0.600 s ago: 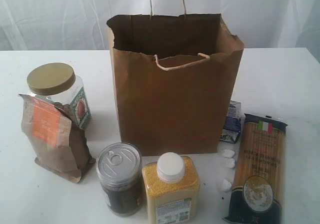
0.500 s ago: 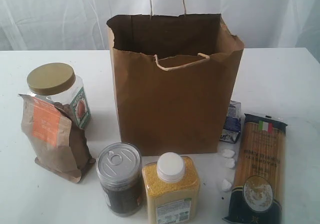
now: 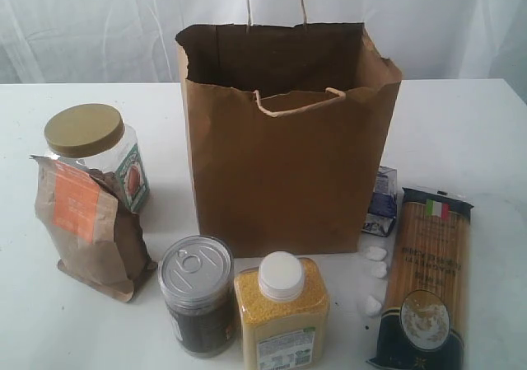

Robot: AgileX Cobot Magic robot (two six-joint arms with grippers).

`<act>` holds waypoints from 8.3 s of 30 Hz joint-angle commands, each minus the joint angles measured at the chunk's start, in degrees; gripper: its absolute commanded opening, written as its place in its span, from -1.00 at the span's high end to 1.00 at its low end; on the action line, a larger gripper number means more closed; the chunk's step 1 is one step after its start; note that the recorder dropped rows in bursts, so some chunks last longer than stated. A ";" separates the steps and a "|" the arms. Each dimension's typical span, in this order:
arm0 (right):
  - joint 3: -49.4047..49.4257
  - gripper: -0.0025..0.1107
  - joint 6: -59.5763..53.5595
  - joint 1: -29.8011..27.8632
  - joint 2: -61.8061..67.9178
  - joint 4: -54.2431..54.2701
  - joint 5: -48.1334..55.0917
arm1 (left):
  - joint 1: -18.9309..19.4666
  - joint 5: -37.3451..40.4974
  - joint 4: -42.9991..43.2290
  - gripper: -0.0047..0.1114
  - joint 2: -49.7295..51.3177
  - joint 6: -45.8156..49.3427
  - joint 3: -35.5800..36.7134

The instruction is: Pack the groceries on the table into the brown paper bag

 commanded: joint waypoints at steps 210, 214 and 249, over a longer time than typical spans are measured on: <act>0.06 0.96 0.90 -0.12 -0.38 -0.34 -0.49 | -20.33 63.75 -26.23 0.92 107.67 24.02 -130.97; 0.06 0.96 0.90 -0.12 -0.38 -0.34 -0.49 | -20.33 62.96 -27.24 0.92 107.67 25.39 -129.73; 0.06 0.96 0.90 -0.12 -0.38 -0.34 -0.49 | -20.33 40.24 -32.43 0.92 97.02 41.71 -94.45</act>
